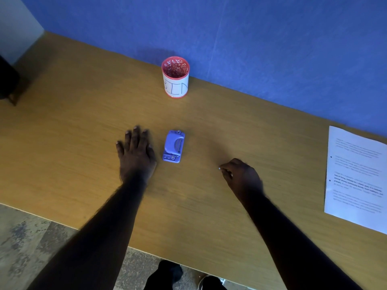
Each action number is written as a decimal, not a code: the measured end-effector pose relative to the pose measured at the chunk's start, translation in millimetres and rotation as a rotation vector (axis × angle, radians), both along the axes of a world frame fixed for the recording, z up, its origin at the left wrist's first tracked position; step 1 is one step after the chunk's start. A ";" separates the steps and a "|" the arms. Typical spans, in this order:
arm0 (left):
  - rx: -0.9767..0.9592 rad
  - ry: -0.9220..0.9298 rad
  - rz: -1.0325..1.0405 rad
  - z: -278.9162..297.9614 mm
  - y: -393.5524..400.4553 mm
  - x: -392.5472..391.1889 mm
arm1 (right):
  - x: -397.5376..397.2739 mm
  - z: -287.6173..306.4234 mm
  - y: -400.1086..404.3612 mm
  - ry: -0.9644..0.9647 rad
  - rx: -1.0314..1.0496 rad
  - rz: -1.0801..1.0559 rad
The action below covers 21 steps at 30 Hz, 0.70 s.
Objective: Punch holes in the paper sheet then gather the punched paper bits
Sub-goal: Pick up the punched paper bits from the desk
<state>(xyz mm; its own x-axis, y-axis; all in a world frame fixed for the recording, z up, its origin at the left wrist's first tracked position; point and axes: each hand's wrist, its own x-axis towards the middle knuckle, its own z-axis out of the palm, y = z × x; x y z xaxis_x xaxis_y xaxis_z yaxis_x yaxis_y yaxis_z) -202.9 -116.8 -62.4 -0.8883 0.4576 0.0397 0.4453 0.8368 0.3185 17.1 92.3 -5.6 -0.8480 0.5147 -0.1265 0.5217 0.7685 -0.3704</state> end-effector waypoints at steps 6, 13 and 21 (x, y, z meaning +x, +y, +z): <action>-0.011 -0.002 -0.002 3.5 1.0 1.0 | -2.7 5.6 -7.5 -0.089 0.131 0.117; -0.017 -0.032 -0.004 5.0 -0.4 3.2 | -15.2 18.6 -15.9 -0.293 0.216 0.210; -0.016 -0.039 -0.003 3.3 -1.0 5.2 | -12.8 12.2 -13.0 -0.296 0.150 0.201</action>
<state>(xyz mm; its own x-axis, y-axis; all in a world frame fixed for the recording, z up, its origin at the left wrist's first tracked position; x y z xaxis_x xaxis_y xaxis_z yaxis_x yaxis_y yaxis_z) -197.8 -117.8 -59.2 -0.8876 0.4606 -0.0025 0.4353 0.8406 0.3223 4.4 79.4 6.6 -0.8717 0.3735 -0.3171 0.4228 0.9005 -0.1017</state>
